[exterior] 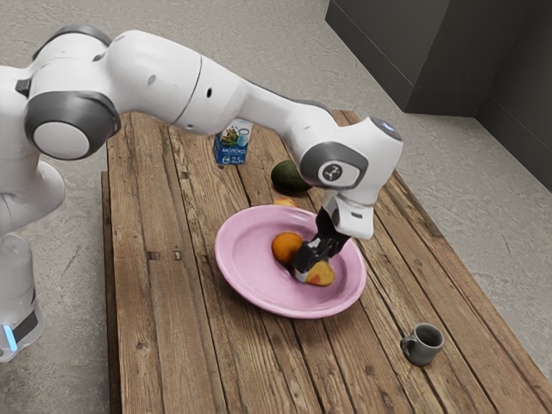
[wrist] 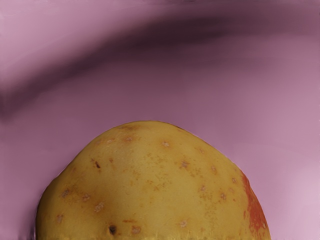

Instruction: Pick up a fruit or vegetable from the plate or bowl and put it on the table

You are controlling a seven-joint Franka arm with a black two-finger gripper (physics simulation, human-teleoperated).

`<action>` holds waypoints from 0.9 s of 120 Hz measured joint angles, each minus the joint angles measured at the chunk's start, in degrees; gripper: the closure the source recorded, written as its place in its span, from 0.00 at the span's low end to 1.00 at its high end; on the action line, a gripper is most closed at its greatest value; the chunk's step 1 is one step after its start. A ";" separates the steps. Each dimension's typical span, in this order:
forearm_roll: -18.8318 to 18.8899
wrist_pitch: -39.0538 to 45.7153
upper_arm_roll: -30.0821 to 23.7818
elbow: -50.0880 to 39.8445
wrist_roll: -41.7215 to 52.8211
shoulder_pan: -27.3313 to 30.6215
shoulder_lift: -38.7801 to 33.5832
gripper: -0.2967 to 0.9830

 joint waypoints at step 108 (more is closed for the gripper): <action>0.00 -5.66 -10.01 14.02 -2.95 -8.53 2.81 0.34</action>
